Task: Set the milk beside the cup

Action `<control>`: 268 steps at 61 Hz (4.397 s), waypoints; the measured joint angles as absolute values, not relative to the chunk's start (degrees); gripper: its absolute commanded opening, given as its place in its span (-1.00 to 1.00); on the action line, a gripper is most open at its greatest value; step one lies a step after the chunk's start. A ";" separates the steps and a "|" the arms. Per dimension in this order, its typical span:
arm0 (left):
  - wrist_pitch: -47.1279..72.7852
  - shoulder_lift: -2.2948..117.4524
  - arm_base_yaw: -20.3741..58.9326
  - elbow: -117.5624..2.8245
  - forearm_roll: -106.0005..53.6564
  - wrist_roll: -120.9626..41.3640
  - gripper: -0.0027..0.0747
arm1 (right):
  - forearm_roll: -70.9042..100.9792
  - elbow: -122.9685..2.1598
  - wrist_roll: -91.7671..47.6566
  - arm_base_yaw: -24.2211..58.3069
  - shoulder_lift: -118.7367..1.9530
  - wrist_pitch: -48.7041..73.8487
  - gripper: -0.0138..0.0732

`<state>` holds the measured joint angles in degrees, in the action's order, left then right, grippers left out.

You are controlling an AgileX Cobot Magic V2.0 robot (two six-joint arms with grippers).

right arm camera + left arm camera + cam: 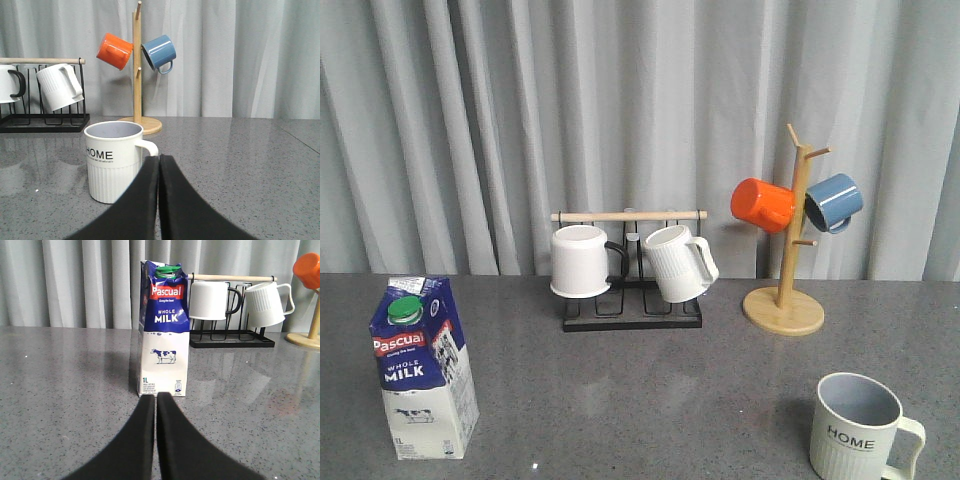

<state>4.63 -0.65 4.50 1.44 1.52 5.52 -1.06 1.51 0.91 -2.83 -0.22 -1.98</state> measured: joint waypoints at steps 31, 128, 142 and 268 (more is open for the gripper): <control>4.63 -0.65 4.50 1.44 1.52 5.52 -0.95 | -1.06 1.51 1.07 -2.83 -0.22 -1.98 -0.69; -5.03 -0.65 4.50 1.44 -11.47 5.52 -0.89 | 16.60 -9.92 4.33 -2.83 -0.29 5.63 -0.34; -5.49 -0.65 4.50 1.44 -23.27 5.52 -0.50 | 16.76 -13.33 3.26 -2.83 -3.13 8.14 0.51; 29.72 27.88 4.50 -43.69 -5.21 3.82 0.13 | 10.49 -35.77 -9.74 -2.83 -70.91 11.79 0.46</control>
<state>29.72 27.88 4.50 -43.69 -5.21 3.82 10.49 -35.77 -9.74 -2.83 -70.91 11.79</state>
